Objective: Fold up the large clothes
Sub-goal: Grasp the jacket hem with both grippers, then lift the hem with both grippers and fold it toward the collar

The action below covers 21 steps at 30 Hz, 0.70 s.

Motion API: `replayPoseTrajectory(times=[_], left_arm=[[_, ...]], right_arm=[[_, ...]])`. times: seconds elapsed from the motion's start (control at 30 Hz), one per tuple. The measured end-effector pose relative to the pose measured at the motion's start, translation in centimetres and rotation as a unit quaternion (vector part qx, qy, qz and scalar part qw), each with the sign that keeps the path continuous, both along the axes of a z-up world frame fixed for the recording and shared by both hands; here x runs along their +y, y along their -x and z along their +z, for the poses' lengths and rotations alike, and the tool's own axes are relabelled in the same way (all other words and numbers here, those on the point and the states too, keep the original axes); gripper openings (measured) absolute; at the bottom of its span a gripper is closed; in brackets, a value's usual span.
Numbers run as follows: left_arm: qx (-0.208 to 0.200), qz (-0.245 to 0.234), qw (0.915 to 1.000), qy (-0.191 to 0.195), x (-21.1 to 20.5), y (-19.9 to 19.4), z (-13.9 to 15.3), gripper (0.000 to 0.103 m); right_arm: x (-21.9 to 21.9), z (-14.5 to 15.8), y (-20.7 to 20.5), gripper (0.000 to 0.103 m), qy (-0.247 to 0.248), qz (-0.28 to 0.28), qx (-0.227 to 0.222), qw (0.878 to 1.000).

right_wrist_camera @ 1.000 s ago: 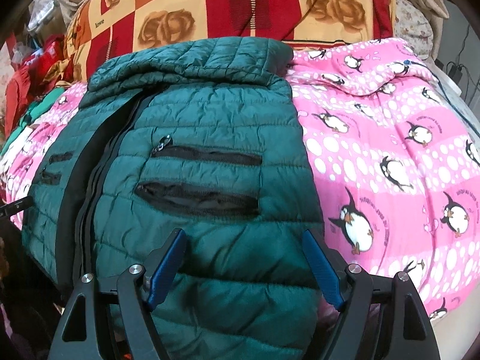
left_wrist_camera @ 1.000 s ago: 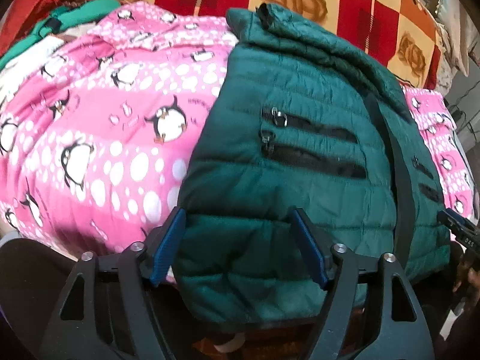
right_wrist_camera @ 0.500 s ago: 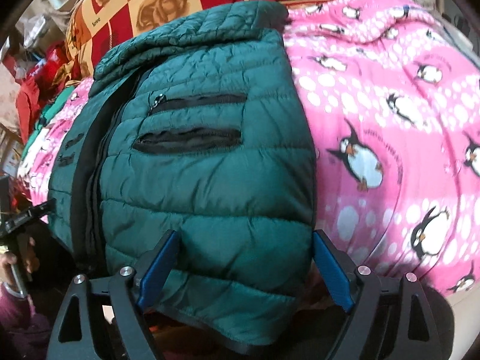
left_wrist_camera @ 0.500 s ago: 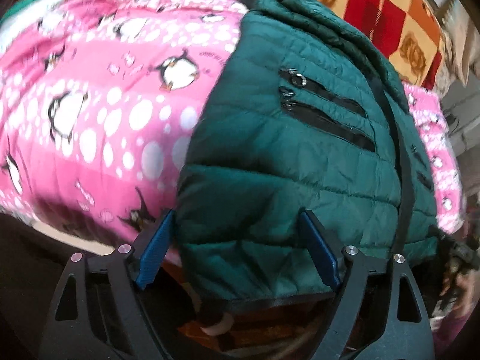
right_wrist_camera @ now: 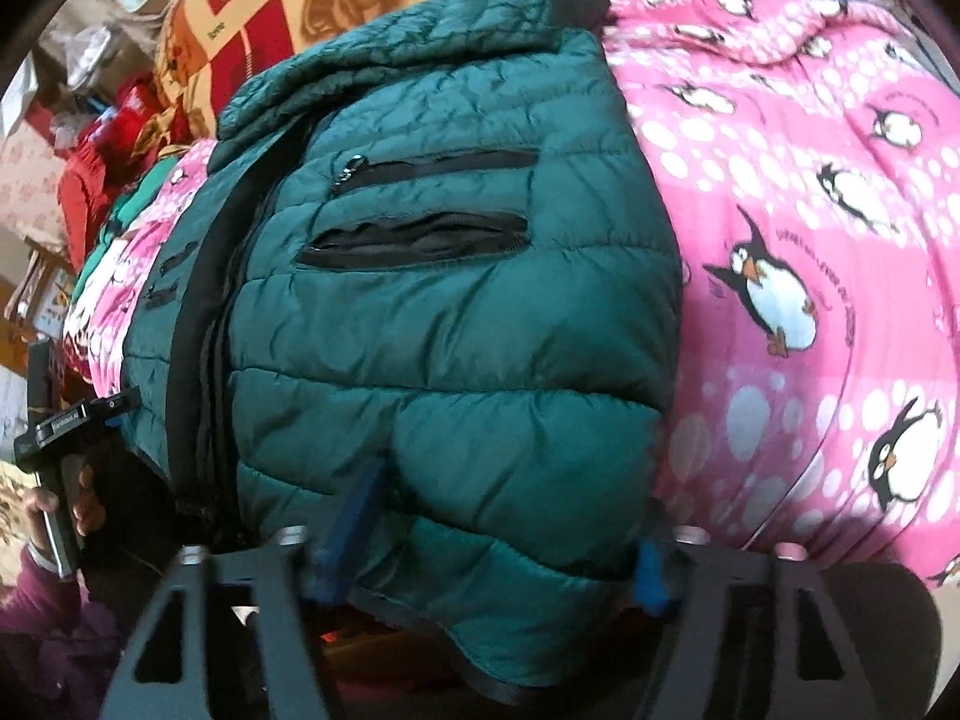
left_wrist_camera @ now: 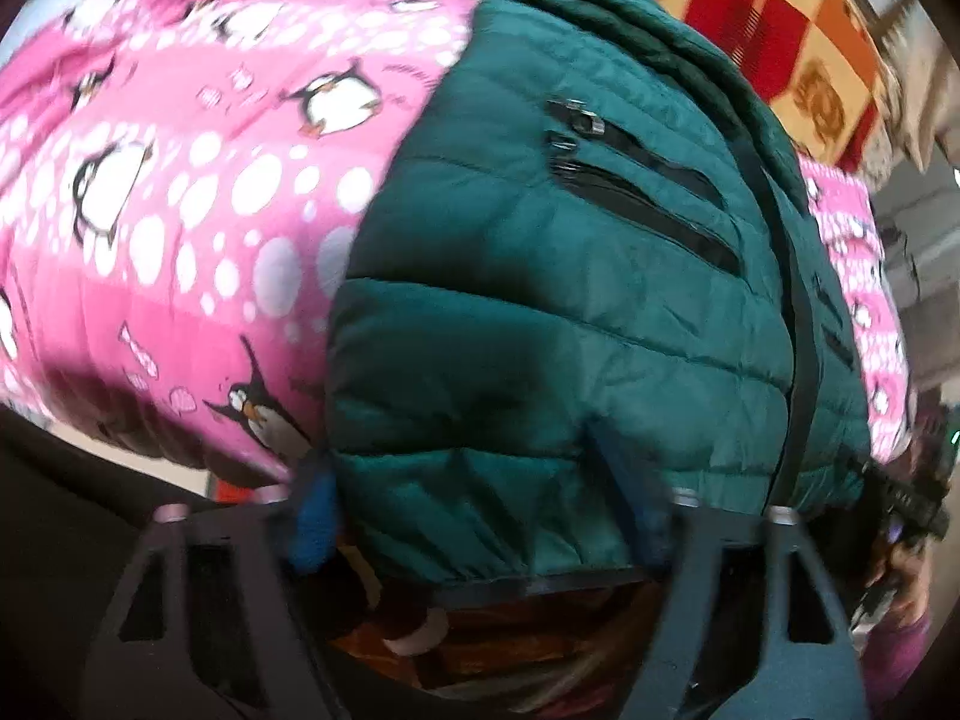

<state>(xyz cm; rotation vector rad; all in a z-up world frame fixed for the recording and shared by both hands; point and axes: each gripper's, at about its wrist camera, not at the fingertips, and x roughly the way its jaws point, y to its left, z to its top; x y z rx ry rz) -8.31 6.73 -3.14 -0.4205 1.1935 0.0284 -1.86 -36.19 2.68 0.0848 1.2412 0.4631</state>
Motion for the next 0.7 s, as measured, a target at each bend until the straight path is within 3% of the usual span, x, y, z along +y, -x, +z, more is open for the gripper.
replayPoseTrajectory(times=[0.1,0.23,0.4,0.7], left_arm=[[-0.007,-0.017,0.999,-0.041,-0.9,0.1,0.7,0.03],[-0.019,-0.016,0.9984,-0.05,-0.7,0.3,2.1,0.014],[-0.061,-0.012,0.9964,-0.058,-0.8,0.3,5.3,0.01],[-0.143,0.007,0.9868,-0.076,-0.5,-1.9,11.1,0.01]], right_arm=[[0.2,0.7,0.3,0.037,-0.004,0.02,-0.016,1.0],[0.0,2.0,0.3,0.027,-0.024,0.036,-0.032,0.999],[-0.6,4.5,-0.3,0.024,-0.077,0.031,-0.06,0.995],[-0.9,9.0,-2.3,0.024,-0.115,0.005,-0.122,0.986]])
